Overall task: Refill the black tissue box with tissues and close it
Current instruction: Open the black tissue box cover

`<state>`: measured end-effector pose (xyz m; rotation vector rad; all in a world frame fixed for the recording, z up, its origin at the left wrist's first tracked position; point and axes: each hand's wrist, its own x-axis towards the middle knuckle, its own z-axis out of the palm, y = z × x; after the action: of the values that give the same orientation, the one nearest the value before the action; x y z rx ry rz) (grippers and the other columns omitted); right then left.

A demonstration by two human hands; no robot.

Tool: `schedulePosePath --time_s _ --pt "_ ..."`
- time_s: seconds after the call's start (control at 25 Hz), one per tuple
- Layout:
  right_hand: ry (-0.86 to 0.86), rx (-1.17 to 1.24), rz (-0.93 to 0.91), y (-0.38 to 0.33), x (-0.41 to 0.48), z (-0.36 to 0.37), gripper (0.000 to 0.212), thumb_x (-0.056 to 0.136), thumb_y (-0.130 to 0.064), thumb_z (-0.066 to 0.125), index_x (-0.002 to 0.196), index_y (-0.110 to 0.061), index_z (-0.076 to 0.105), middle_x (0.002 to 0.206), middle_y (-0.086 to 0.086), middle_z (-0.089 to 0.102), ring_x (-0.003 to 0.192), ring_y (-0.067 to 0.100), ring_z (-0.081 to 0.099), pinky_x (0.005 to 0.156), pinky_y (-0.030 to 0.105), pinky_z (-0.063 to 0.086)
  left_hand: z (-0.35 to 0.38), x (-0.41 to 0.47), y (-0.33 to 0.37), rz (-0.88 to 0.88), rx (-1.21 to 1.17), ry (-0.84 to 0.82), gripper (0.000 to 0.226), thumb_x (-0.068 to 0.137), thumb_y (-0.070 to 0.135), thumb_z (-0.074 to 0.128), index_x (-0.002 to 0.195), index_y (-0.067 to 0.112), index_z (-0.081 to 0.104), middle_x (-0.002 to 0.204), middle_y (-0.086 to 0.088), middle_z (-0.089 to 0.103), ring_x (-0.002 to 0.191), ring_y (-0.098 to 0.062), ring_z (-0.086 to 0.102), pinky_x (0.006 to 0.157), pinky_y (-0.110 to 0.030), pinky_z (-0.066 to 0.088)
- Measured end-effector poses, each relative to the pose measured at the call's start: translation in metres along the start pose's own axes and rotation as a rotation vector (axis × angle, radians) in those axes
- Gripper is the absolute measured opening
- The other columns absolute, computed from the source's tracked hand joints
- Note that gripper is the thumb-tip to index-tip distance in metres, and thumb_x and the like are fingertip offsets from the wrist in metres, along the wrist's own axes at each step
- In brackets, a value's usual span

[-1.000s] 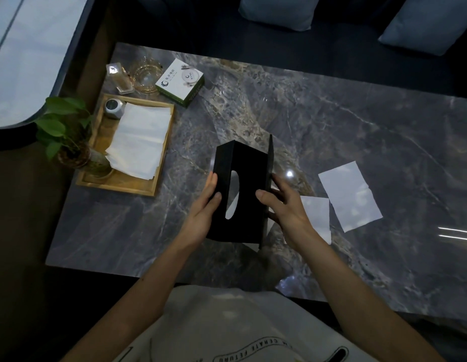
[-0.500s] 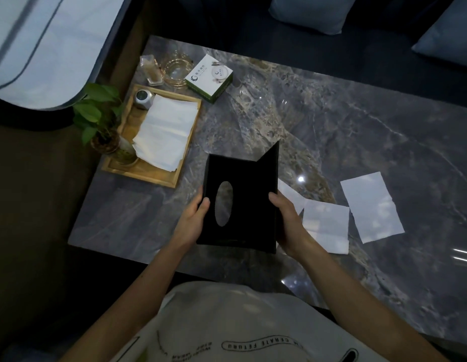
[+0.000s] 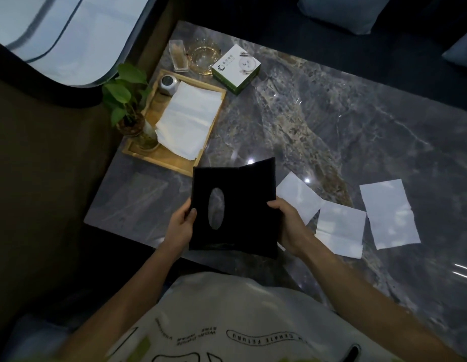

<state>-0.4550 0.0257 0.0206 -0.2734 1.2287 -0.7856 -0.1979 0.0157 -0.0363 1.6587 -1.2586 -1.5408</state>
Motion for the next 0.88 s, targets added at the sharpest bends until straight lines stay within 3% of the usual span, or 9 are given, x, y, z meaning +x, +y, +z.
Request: schedulePosePath --time_s 0.16,0.32,0.52,0.68,0.76,0.88 --pt "0.119 0.017 0.039 0.010 0.001 -0.020 0.033 0.093 -0.030 0.052 0.115 -0.012 0.069 0.105 0.010 0.074 0.097 0.025 0.071 0.074 0.032 0.058 -0.003 -0.001 -0.004 0.021 0.054 -0.022 0.042 0.103 0.011 0.040 0.145 0.008 0.041 0.144 -0.005 0.050 0.134 -0.017 0.045 0.110 -0.033 0.039" --pt "0.209 -0.066 -0.061 0.024 0.005 -0.039 0.023 0.098 -0.024 0.054 0.110 -0.015 0.071 0.107 0.005 0.076 0.099 0.021 0.072 0.076 0.028 0.058 -0.003 0.000 -0.003 0.056 0.089 -0.043 0.042 0.102 0.010 0.040 0.145 0.007 0.041 0.144 -0.006 0.050 0.134 -0.016 0.046 0.110 -0.031 0.039" --pt "0.263 -0.161 -0.015 0.049 0.000 -0.058 0.021 0.098 -0.028 0.056 0.103 -0.018 0.073 0.094 0.000 0.077 0.087 0.016 0.073 0.065 0.023 0.055 -0.002 0.006 0.001 0.065 0.145 -0.112 0.043 0.102 0.009 0.041 0.145 0.011 0.041 0.135 0.002 0.054 0.126 -0.008 0.050 0.094 -0.005 0.040" --pt "0.273 -0.237 -0.041 0.053 -0.003 -0.061 0.027 0.099 -0.026 0.054 0.109 -0.005 0.069 0.095 0.007 0.073 0.088 0.022 0.069 0.076 0.033 0.054 0.007 0.004 0.002 0.065 0.176 -0.043 0.043 0.102 0.008 0.041 0.144 0.010 0.041 0.132 0.004 0.052 0.123 -0.011 0.050 0.088 0.000 0.038" --pt "0.278 -0.299 -0.081 0.049 -0.002 -0.060 0.031 0.100 -0.026 0.053 0.105 0.002 0.066 0.091 0.013 0.068 0.084 0.026 0.065 0.077 0.038 0.051 0.010 0.004 0.000 0.062 0.201 0.001 0.043 0.102 0.009 0.040 0.145 0.010 0.040 0.137 0.000 0.051 0.128 -0.016 0.048 0.098 -0.009 0.039" --pt "0.319 -0.313 -0.133 0.036 0.000 -0.065 0.023 0.100 -0.024 0.053 0.103 -0.003 0.062 0.085 0.006 0.063 0.084 0.023 0.062 0.072 0.031 0.050 0.016 0.001 -0.004 -0.025 0.170 0.037 0.046 0.103 0.016 0.039 0.148 0.013 0.035 0.150 -0.008 0.043 0.139 -0.020 0.039 0.117 -0.038 0.031"
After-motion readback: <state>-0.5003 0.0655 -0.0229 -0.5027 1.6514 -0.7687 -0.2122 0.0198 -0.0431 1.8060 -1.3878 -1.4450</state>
